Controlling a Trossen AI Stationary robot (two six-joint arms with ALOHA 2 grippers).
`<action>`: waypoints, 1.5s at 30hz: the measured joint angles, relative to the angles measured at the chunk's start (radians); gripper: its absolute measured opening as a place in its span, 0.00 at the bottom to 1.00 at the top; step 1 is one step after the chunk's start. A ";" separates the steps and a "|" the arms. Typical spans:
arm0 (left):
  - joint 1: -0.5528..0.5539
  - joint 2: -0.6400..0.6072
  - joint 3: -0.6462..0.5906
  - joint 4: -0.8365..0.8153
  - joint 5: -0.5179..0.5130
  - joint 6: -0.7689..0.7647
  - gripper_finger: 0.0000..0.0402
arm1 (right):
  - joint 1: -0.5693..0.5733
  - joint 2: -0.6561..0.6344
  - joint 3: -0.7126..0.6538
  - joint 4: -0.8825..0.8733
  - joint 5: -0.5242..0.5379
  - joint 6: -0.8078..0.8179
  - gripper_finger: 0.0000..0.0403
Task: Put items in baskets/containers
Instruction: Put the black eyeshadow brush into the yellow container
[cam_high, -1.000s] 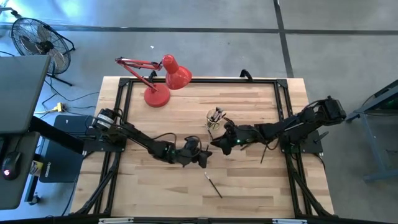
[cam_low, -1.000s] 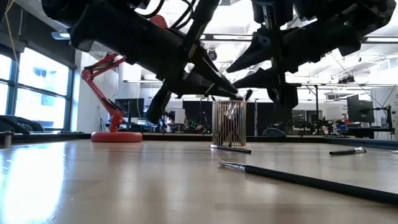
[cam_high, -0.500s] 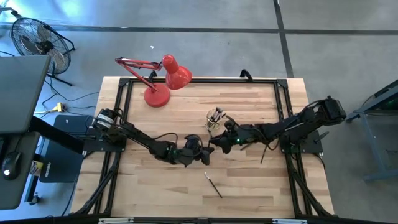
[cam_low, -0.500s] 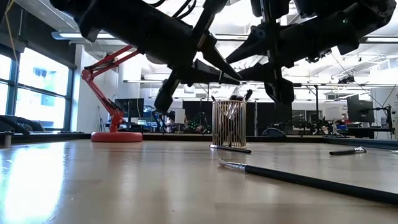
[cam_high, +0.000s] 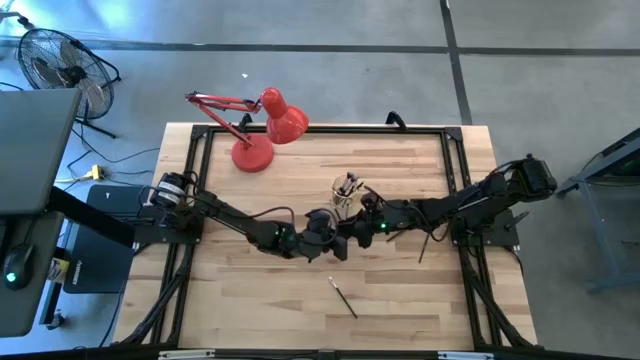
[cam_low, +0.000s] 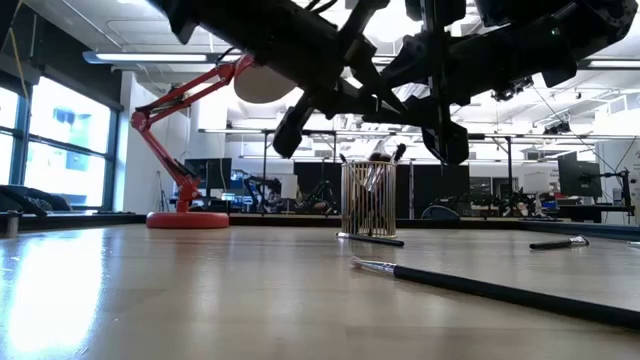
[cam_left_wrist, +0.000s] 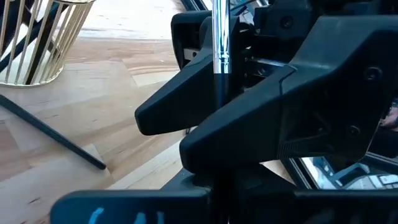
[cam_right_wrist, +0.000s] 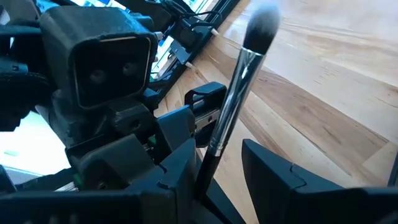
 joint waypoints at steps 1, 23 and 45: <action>-0.001 0.000 0.004 -0.009 -0.004 0.002 0.01 | 0.000 0.000 0.000 0.000 0.000 -0.008 0.31; -0.003 0.000 0.005 -0.008 0.028 0.028 0.11 | 0.000 0.000 0.000 0.008 -0.007 -0.105 0.06; 0.072 -0.013 0.005 -0.201 0.286 0.160 0.30 | -0.063 0.002 -0.002 -0.030 0.050 -0.122 0.04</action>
